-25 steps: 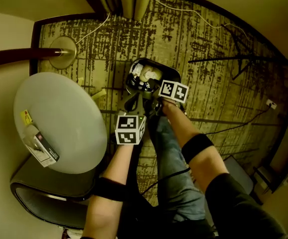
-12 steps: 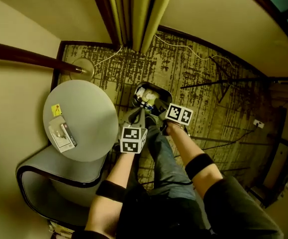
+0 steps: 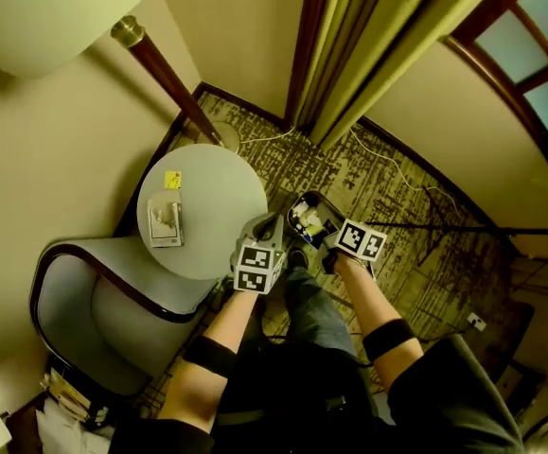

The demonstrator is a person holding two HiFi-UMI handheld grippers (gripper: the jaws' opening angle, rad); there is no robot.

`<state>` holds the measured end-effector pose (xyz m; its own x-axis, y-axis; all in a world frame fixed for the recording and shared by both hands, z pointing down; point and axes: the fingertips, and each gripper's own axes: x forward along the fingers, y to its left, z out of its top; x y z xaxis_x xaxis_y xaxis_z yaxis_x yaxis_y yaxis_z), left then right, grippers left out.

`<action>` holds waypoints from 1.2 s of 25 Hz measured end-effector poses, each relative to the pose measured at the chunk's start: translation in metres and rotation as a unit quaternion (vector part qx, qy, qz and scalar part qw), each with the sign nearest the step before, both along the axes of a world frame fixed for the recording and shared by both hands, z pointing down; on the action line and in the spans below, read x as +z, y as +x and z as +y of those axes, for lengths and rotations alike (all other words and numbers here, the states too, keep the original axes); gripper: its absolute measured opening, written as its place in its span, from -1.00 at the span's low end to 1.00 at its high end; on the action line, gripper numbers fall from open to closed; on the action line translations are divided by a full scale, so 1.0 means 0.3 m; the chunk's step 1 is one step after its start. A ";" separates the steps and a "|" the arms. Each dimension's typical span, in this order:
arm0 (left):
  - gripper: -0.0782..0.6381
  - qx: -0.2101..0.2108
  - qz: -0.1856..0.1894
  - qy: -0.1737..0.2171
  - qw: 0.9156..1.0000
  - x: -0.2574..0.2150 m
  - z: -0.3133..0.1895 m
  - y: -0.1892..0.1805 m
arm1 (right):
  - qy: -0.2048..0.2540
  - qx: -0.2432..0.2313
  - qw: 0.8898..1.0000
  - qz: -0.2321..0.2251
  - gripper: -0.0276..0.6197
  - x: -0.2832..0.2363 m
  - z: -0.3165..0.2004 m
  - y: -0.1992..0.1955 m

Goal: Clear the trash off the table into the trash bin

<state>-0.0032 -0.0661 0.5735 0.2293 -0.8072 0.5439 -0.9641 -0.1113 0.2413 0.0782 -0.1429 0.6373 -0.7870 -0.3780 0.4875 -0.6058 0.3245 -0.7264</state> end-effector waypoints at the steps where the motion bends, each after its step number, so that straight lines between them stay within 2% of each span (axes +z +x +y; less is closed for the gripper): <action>1: -0.78 -0.017 -0.004 0.002 1.000 -0.019 0.024 -0.044 | 0.007 -0.017 1.000 0.000 -0.91 -0.029 0.010 -0.040; 8: -0.78 -0.137 -0.045 0.012 0.990 -0.115 0.261 -0.341 | 0.027 -0.139 0.990 -0.012 -0.91 -0.182 0.184 -0.333; 12: -0.78 -0.204 -0.048 0.013 0.978 -0.188 0.417 -0.466 | 0.032 -0.214 0.976 -0.031 -0.91 -0.260 0.318 -0.520; 15: -0.78 -0.243 -0.051 0.009 0.969 -0.202 0.549 -0.538 | 0.034 -0.264 0.964 -0.031 -0.91 -0.296 0.446 -0.613; 18: -0.78 -0.277 -0.055 0.003 0.959 -0.189 0.667 -0.600 | 0.033 -0.307 0.951 -0.022 -0.91 -0.320 0.557 -0.676; 24: -0.78 -0.316 -0.037 0.007 0.948 -0.211 0.794 -0.644 | 0.038 -0.365 0.930 -0.018 -0.91 -0.365 0.707 -0.732; 28: -0.78 -0.336 -0.031 0.010 0.941 -0.205 0.832 -0.673 | 0.053 -0.385 0.921 -0.002 -0.91 -0.359 0.739 -0.734; 30: -0.78 -0.336 -0.032 0.009 0.941 -0.185 0.846 -0.684 | 0.061 -0.393 0.917 0.009 -0.91 -0.356 0.743 -0.732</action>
